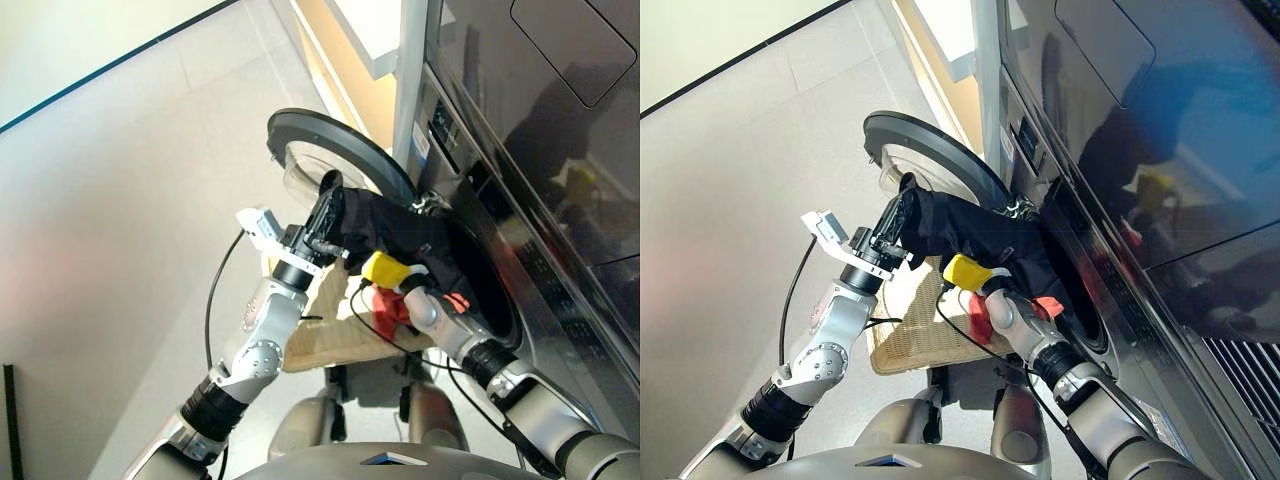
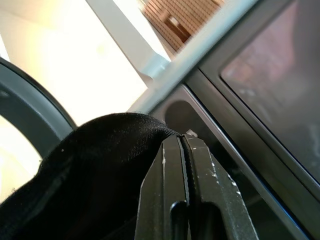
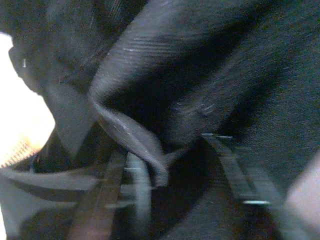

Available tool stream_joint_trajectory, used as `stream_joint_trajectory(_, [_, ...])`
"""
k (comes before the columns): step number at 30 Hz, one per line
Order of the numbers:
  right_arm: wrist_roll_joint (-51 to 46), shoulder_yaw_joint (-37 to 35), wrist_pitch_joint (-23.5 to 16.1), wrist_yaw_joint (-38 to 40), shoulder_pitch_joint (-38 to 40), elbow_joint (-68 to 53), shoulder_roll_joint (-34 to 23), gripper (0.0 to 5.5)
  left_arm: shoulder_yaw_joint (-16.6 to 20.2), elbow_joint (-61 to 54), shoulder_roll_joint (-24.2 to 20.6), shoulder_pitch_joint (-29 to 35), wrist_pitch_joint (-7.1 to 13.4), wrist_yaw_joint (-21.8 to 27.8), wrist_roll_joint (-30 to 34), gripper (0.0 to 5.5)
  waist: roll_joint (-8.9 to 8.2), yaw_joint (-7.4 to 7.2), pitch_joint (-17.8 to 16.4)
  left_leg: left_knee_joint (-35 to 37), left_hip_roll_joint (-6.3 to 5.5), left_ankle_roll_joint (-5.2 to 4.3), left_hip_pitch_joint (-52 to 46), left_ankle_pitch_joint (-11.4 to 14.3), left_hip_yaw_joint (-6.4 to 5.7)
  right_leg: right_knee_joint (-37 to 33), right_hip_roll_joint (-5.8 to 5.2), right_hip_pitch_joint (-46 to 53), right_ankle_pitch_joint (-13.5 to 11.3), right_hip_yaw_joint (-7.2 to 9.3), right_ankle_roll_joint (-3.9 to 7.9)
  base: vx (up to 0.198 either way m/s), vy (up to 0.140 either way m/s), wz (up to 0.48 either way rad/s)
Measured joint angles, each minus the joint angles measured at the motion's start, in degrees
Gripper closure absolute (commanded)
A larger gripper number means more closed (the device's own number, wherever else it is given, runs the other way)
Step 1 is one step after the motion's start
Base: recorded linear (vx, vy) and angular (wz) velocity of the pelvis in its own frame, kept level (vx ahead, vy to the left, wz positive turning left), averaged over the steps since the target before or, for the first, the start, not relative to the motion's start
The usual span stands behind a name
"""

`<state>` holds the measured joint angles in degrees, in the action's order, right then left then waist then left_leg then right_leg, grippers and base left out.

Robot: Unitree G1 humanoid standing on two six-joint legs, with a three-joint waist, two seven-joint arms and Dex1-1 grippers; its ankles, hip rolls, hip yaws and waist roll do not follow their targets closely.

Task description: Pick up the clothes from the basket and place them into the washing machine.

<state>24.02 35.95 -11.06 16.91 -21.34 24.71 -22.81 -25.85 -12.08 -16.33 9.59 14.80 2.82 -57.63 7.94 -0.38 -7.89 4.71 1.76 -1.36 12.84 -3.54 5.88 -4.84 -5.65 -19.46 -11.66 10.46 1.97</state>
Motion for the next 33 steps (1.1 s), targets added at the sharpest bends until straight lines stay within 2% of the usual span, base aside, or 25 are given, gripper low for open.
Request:
stream_joint_trajectory(4, [0.0,-0.51,-1.95,-1.54,4.16,-5.57,-3.0,0.0,2.79,1.37,0.05,-2.42,1.05,-1.89,4.26,5.5,-1.16,-0.99,0.6,0.01,-0.02,0.01,-0.03,0.02,0.12,0.0,0.01,-0.02,0.05,-0.09,0.06,0.0,0.0,0.0])
stream_joint_trajectory(7, [-0.06,-0.68,-2.19,-2.72,6.18,-7.56,-4.2,0.0,3.88,3.88,0.05,-2.76,1.08,-2.95,6.16,5.5,-1.99,-1.27,1.06,0.02,0.01,0.01,-0.12,0.04,0.46,0.0,0.09,-0.09,0.04,-0.44,0.05,0.0,0.0,0.0])
stream_joint_trajectory(12, [-6.31,-0.82,-4.47,-7.26,9.01,-9.61,-5.39,0.0,4.48,6.16,0.51,-3.93,1.19,-3.4,9.42,5.5,-2.17,-1.36,1.15,0.04,0.02,0.0,-0.45,0.05,0.93,0.0,0.16,-0.08,0.0,-1.12,0.02,0.0,0.0,0.0])
stream_joint_trajectory(18, [-11.98,-0.72,-4.74,-10.05,9.44,-9.76,-5.24,0.0,4.82,6.44,0.49,-4.4,1.19,-2.91,10.47,5.5,-2.36,-1.51,1.26,0.04,0.08,0.0,-0.65,0.05,1.27,0.0,0.18,-0.05,-0.07,-1.33,-0.05,0.0,0.0,0.0])
stream_joint_trajectory(21, [-13.76,-0.73,-4.83,-10.18,9.32,-9.18,-4.72,0.0,4.8,6.39,0.42,-4.4,1.19,-1.33,10.34,5.5,-2.53,-1.49,1.38,0.04,0.11,0.0,-0.66,0.05,1.26,0.0,0.13,-0.03,-0.08,-1.31,-0.06,0.0,0.0,0.0])
stream_joint_trajectory(27, [-13.69,-0.58,-5.02,-9.96,7.4,-3.13,-1.25,0.0,4.65,1.41,-0.43,-4.48,1.11,1.46,5.76,5.5,-3.09,-0.96,1.88,0.04,0.17,-0.01,-0.68,0.03,0.82,-0.01,-0.07,0.09,-0.07,-1.13,-0.06,0.0,0.0,0.0])
stream_joint_trajectory(33, [-13.65,0.01,-5.12,-8.69,1.04,5.1,3.04,0.0,2.96,-5.44,-1.77,-4.27,1.02,3.47,0.74,5.5,-2.73,-0.3,2.26,0.03,0.21,-0.09,-0.75,-0.05,0.49,-0.01,-0.07,0.32,-0.06,-0.82,-0.07,0.0,0.0,0.0])
